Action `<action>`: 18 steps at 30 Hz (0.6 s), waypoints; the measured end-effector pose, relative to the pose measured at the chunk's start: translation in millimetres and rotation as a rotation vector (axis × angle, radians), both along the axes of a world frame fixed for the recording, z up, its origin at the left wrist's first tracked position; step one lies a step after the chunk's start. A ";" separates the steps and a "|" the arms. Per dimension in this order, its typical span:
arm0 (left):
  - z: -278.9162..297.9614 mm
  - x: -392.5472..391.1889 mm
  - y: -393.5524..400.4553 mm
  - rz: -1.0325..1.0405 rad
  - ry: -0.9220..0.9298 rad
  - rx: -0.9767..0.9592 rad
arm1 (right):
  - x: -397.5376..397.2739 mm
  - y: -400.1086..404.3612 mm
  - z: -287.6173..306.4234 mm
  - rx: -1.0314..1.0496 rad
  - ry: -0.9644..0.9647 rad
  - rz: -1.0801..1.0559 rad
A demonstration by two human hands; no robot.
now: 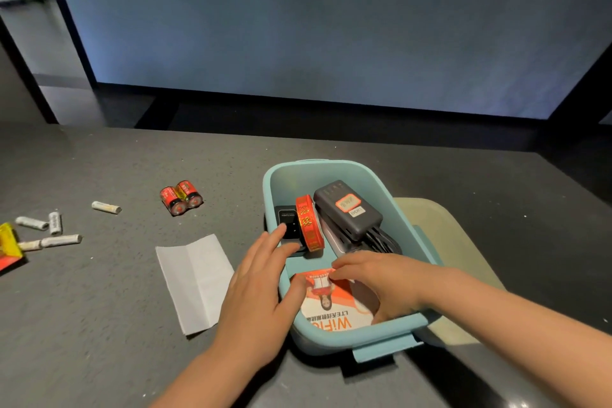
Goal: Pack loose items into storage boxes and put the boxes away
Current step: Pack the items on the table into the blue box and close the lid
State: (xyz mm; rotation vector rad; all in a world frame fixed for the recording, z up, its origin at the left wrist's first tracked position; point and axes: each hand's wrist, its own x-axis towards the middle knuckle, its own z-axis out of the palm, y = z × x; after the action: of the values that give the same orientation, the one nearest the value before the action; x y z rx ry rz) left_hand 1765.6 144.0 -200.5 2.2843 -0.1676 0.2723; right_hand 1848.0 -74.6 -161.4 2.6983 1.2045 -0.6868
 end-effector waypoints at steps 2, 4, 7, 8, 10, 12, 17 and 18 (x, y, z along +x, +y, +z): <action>-0.4 0.1 -0.5 0.001 -0.004 -0.003 | 1.7 -2.4 -4.2 0.005 -0.011 0.010; -1.2 0.3 -1.6 0.005 -0.004 -0.006 | 3.1 -2.6 -6.6 -0.001 -0.007 0.004; -2.3 0.6 -1.5 0.009 -0.015 -0.013 | 5.6 2.2 -1.5 0.027 0.004 -0.026; -2.5 0.5 -1.0 0.007 -0.017 -0.009 | 7.4 4.0 2.1 0.051 0.030 -0.056; -2.3 0.6 -0.3 0.004 -0.015 0.007 | 12.5 8.2 8.3 0.072 0.093 -0.104; -2.3 1.0 -0.7 0.004 -0.012 0.009 | 16.6 15.1 11.2 0.046 0.103 -0.096; -2.9 1.8 -1.0 0.006 -0.016 -0.003 | 14.1 34.6 1.3 -0.076 -0.040 0.011; -2.9 1.8 -0.7 0.007 -0.019 -0.001 | 13.5 36.2 -0.3 -0.076 -0.062 0.012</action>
State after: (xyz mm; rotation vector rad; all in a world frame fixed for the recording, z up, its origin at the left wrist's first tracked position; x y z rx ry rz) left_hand 1767.4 143.3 -203.4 2.2824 -0.1696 0.2977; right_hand 1861.5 -38.5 -161.7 2.6278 1.1551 -0.6298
